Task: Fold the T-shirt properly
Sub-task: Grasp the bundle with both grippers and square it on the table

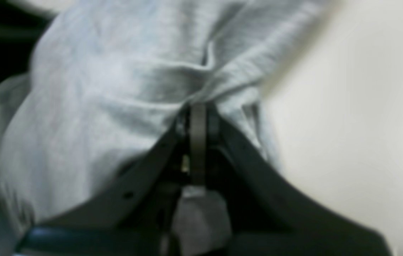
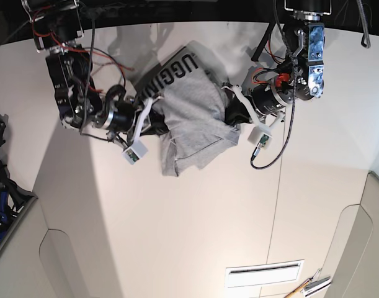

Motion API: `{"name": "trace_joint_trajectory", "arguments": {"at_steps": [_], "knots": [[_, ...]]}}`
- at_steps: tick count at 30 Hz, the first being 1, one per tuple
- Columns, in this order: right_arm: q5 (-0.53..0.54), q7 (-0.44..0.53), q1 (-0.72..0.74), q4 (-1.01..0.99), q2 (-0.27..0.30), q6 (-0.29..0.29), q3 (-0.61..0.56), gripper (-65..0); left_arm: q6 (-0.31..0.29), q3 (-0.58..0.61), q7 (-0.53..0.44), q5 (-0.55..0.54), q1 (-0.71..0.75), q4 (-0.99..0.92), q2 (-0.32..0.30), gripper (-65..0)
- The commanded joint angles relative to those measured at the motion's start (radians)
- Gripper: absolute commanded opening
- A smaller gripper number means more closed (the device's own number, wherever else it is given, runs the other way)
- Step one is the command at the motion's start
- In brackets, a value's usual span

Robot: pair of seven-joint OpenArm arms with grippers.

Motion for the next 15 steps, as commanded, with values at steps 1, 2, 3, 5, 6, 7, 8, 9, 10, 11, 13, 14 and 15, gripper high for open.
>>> {"name": "trace_joint_trajectory", "arguments": {"at_steps": [1, 2, 3, 5, 6, 7, 8, 9, 10, 11, 13, 14, 15], "knots": [[0.032, 0.009, -0.013, 0.054, -0.002, 0.013, 0.017, -65.0, 0.022, -0.002, 0.023, 0.035, -0.020, -0.010, -0.004, -65.0], [0.034, 0.010, -0.040, 0.089, -0.005, 0.013, 0.031, -65.0, 0.022, -0.002, 0.023, 0.035, -0.035, -0.018, -0.004, -65.0], [0.034, 0.010, -0.064, 0.122, -0.006, 0.013, 0.042, -65.0, 0.022, -0.002, 0.023, 0.035, -0.048, -0.020, -0.004, -65.0], [0.033, 0.010, -0.098, 0.177, -0.006, 0.012, 0.055, -65.0, 0.023, -0.002, 0.027, 0.034, -0.072, -0.020, -0.004, -65.0], [0.033, 0.010, -0.108, 0.198, -0.006, 0.012, 0.061, -65.0, 0.023, -0.002, 0.033, 0.033, -0.084, -0.020, -0.005, -65.0], [0.031, 0.009, -0.114, 0.214, -0.006, 0.012, 0.066, -65.0, 0.023, -0.002, 0.043, 0.029, -0.090, -0.020, -0.004, -65.0], [0.025, 0.008, -0.116, 0.226, -0.006, 0.011, 0.070, -65.0, 0.023, -0.002, 0.051, 0.022, -0.094, -0.019, -0.005, -65.0], [0.025, 0.002, -0.116, 0.231, -0.005, 0.009, 0.075, -65.0, 0.022, -0.002, 0.053, 0.012, -0.097, -0.019, -0.005, -65.0], [0.024, 0.002, -0.114, 0.235, -0.005, 0.008, 0.082, -65.0, 0.021, -0.002, 0.053, -0.002, -0.097, -0.017, -0.006, -65.0], [0.024, 0.002, -0.113, 0.236, -0.005, 0.008, 0.092, -65.0, 0.021, -0.002, 0.053, -0.014, -0.096, -0.009, -0.016, -65.0], [0.023, 0.000, -0.114, 0.239, -0.005, 0.008, 0.120, -65.0, 0.022, -0.004, 0.069, -0.046, -0.096, 0.016, -0.031, -65.0], [0.023, -0.006, -0.114, 0.239, -0.005, 0.008, 0.138, -65.0, 0.022, -0.005, 0.079, -0.058, -0.095, 0.037, -0.041, -65.0], [0.023, -0.017, -0.114, 0.239, -0.005, 0.008, 0.159, -65.0, 0.022, -0.008, 0.092, -0.066, -0.093, 0.060, -0.052, -65.0]]}}
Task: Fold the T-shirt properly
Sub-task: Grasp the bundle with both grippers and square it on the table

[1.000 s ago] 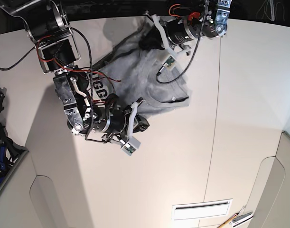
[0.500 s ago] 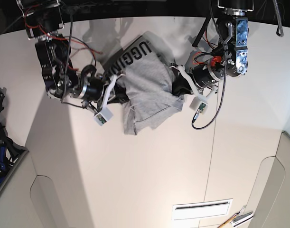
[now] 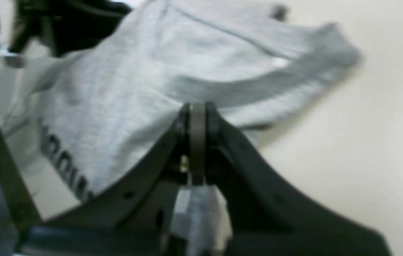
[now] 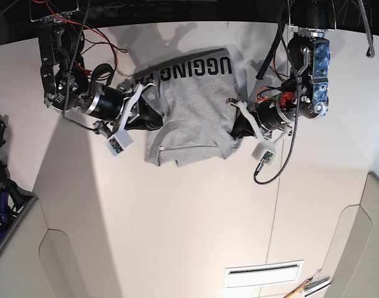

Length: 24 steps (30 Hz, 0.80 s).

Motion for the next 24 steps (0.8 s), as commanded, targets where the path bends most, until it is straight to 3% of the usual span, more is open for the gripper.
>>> {"name": "trace_joint_trajectory", "arguments": {"at_steps": [1, 10, 13, 18, 24], "knots": [[0.016, 0.004, 0.015, 0.019, 0.003, 0.003, 0.028, -65.0, -0.004, -0.008, -0.009, -0.025, -0.006, 0.043, -0.017, -65.0], [0.148, -0.085, 0.010, 0.019, 0.004, 0.005, 0.192, -65.0, -0.003, -0.034, 0.000, -0.070, 0.129, 0.167, -0.093, -65.0], [0.169, -0.127, 0.000, 0.019, 0.003, 0.008, 0.189, -65.0, -0.003, -0.037, -0.004, -0.079, 0.183, 0.189, -0.093, -65.0], [0.171, -0.080, -0.066, 0.018, -0.003, 0.008, 0.162, -65.0, -0.004, -0.037, -0.020, -0.098, 0.210, 0.188, -0.088, -65.0], [0.172, -0.074, -0.134, 0.018, -0.064, 0.011, 0.153, -65.0, -0.003, -0.037, -0.103, -0.073, 0.207, 0.188, -0.072, -65.0]]}}
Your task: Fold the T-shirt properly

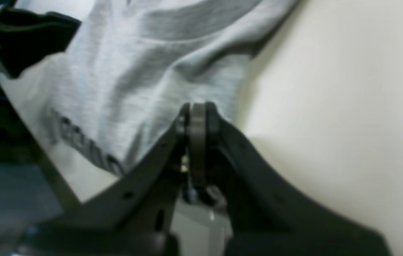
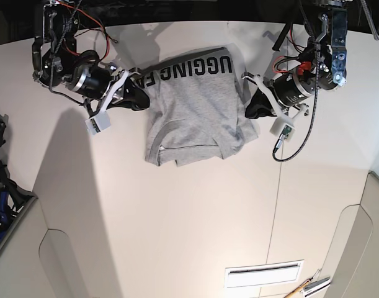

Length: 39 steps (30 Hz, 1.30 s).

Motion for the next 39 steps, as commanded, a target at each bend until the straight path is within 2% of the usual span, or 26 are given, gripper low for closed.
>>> {"name": "trace_joint_trajectory", "arguments": {"at_steps": [1, 5, 10, 16, 21, 23, 29, 39], "knots": [[0.026, 0.019, -0.003, 0.017, -0.007, 0.015, 0.000, -65.0, -0.003, -0.004, -0.026, 0.000, -0.007, 0.018, 0.007, -65.0], [0.030, 0.018, -0.018, 0.017, -0.047, 0.014, -0.004, -65.0, -0.003, -0.004, -0.026, 0.045, -0.037, 0.003, 0.041, -65.0], [0.031, 0.012, -0.029, 0.017, -0.088, 0.014, -0.004, -65.0, 0.000, -0.005, -0.026, 0.063, -0.072, -0.035, 0.042, -65.0], [0.030, 0.006, -0.024, 0.055, -0.087, 0.014, 0.011, -65.0, 0.008, -0.054, -0.013, 0.055, -0.071, 0.021, 0.041, -65.0], [0.031, -0.050, -0.072, 0.190, -0.076, 0.015, 0.061, -65.0, 0.007, -0.165, 0.051, -0.039, 0.019, 0.149, 0.042, -65.0], [0.031, -0.057, -0.104, 0.245, -0.047, 0.014, 0.071, -65.0, 0.004, -0.202, 0.054, -0.055, 0.079, 0.202, 0.042, -65.0], [0.042, -0.058, -0.222, 0.332, 0.103, 0.014, 0.071, -65.0, 0.004, -0.274, 0.058, -0.059, 0.283, 0.319, 0.042, -65.0], [0.248, -0.143, -0.437, 0.335, 0.338, 0.015, 0.071, -65.0, 0.015, -0.298, 0.099, -0.054, 0.655, 0.378, 0.043, -65.0]]}}
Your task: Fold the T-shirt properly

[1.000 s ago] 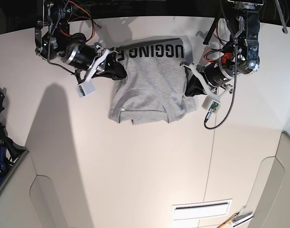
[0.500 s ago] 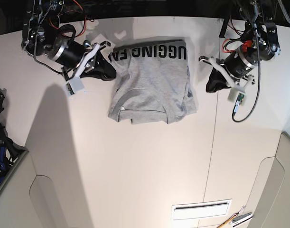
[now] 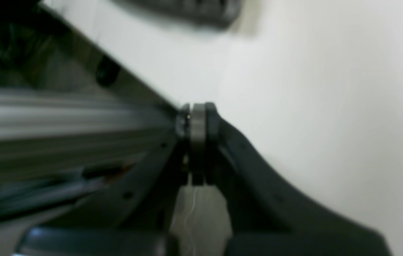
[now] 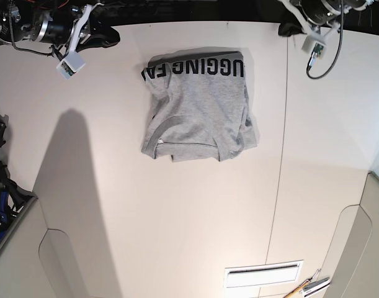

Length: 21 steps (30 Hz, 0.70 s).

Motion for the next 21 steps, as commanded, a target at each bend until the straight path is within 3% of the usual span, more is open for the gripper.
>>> {"name": "trace_joint_trajectory", "arguments": {"at_steps": [1, 5, 10, 14, 17, 21], "knots": [[0.029, 0.006, -0.029, 0.014, 0.034, 0.008, 0.003, -65.0, -0.004, -0.005, -0.008, 0.000, 0.049, 0.016, -0.002, -65.0], [0.031, 0.006, -0.106, 0.007, 0.104, 0.008, -0.012, -65.0, -0.004, -0.005, -0.016, 0.018, 0.195, 0.006, 0.018, -65.0], [0.030, 0.006, -0.194, -0.018, 0.151, 0.007, -0.067, -65.0, -0.005, 0.034, -0.137, 0.020, 0.326, -0.089, 0.010, -65.0], [0.020, 0.043, -0.227, -0.105, 0.148, 0.007, -0.156, -65.0, -0.002, 0.146, -0.237, 0.019, 0.319, -0.280, -0.075, -65.0], [-0.038, 0.137, -0.226, -0.221, 0.146, 0.007, -0.254, -65.0, 0.068, 0.257, -0.238, 0.035, 0.259, -0.462, -0.150, -65.0], [-0.203, 0.259, -0.193, -0.399, 0.146, 0.007, -0.391, -65.0, 0.185, 0.389, -0.314, 0.077, 0.140, -0.711, -0.203, -65.0]]}}
